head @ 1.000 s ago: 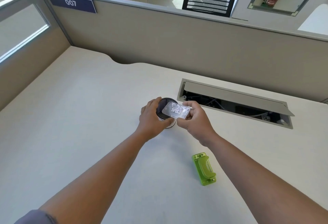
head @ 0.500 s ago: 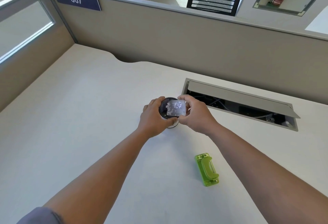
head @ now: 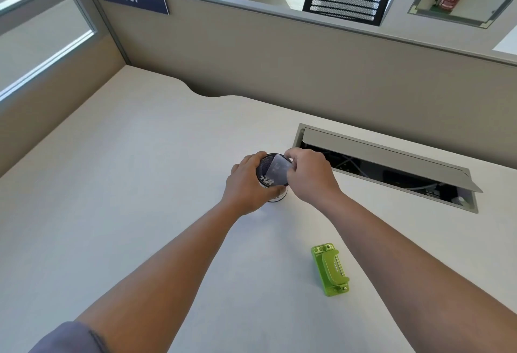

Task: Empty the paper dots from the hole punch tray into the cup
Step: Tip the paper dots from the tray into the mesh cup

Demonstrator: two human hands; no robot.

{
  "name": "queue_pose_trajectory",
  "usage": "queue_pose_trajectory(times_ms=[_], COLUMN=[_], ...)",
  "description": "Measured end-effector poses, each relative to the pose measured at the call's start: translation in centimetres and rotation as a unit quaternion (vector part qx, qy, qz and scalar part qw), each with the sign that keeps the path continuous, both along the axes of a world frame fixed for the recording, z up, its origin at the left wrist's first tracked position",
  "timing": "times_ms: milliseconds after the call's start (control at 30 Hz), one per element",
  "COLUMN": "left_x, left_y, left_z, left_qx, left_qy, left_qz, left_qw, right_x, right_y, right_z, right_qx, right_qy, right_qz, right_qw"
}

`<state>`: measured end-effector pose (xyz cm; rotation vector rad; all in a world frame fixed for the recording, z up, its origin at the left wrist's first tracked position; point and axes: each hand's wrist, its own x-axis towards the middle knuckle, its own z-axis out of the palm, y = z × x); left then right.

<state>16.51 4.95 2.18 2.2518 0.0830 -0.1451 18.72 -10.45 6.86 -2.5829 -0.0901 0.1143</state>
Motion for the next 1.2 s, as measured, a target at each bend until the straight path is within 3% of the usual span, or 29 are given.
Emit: queue_pose_trajectory(times_ms=[400,833,1200], left_x=[0.2,0.3,0.4], left_y=[0.1,0.8,1.1], left_z=[-0.3,-0.7,-1.1], left_qx=[0.01,0.088,0.086], left_qy=[0.013,-0.026,-0.031], left_qz=[-0.004,-0.027,-0.033], left_qw=[1.0,0.995,0.995], right_x=[-2.2,-3.3,-3.7], right_y=[-1.2,-2.2,-2.2], right_z=[-2.7,-4.6,-4.8], right_qx=[-0.018,-0.011,-0.01], right_qy=[-0.191,-0.221,-0.24], right_qz=[0.086,0.091,0.075], right_qw=[0.978,0.971,0.968])
